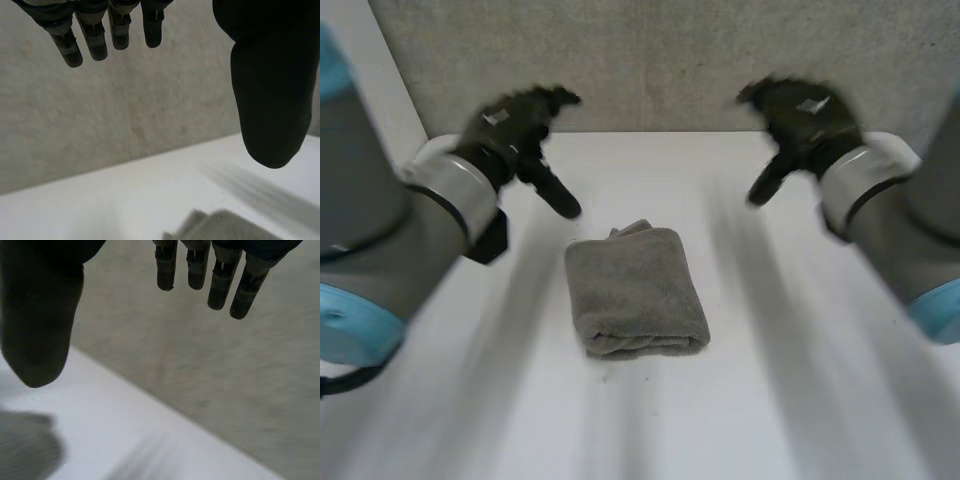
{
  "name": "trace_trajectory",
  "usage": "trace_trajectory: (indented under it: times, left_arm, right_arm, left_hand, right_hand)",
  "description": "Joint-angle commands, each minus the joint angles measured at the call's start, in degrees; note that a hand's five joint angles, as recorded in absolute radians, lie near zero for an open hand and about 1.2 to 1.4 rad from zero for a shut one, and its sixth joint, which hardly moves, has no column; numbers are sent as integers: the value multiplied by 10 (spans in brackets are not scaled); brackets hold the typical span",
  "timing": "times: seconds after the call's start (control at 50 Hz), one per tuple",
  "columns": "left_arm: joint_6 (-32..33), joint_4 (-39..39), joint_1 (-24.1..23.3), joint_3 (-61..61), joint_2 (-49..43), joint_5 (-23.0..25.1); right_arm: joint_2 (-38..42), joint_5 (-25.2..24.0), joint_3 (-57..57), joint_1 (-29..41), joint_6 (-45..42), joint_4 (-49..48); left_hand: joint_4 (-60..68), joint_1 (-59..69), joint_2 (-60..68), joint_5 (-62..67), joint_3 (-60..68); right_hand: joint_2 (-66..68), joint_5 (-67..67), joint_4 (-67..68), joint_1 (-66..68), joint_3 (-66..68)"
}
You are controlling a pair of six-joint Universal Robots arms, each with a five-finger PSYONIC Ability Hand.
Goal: Fold the towel.
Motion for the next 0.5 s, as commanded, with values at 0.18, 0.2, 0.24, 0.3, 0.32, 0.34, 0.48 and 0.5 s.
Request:
trace_trajectory:
  times: [0.18,0.2,0.24,0.3,0.32,0.34,0.48,0.5]
  left_arm:
    - [52,-86,33,9,107,-11]
    - [52,-86,33,9,107,-11]
    - [53,-86,34,9,105,-11]
    - [52,-85,34,9,104,-12]
    - [52,-85,34,9,104,-12]
    - [52,-85,34,9,104,-12]
    - [52,-85,34,7,107,-12]
    - [52,-85,34,7,108,-12]
  right_arm:
    - [-72,38,-43,-61,5,89]
    - [-72,38,-43,-61,5,89]
    - [-73,38,-42,-60,6,89]
    - [-73,38,-41,-58,6,90]
    - [-73,38,-40,-58,6,90]
    - [-73,37,-39,-57,6,90]
    - [-72,32,-34,-51,2,90]
    - [-72,30,-34,-51,-2,89]
  left_hand:
    - [5,-1,5,-17,5]
    - [5,-1,5,-17,5]
    - [5,-1,5,-17,5]
    - [5,-1,5,-17,5]
    - [5,-1,5,-17,5]
    - [5,-1,5,-17,5]
    - [5,-1,5,-17,5]
    - [5,-1,5,-17,5]
  right_hand:
    - [-44,-35,-49,-32,-41]
    - [-44,-35,-49,-32,-41]
    - [-44,-35,-49,-32,-41]
    - [-44,-35,-49,-32,-41]
    - [-44,-35,-49,-32,-41]
    - [-44,-35,-49,-32,-41]
    - [-44,-35,-49,-32,-41]
    - [-44,-35,-49,-32,-41]
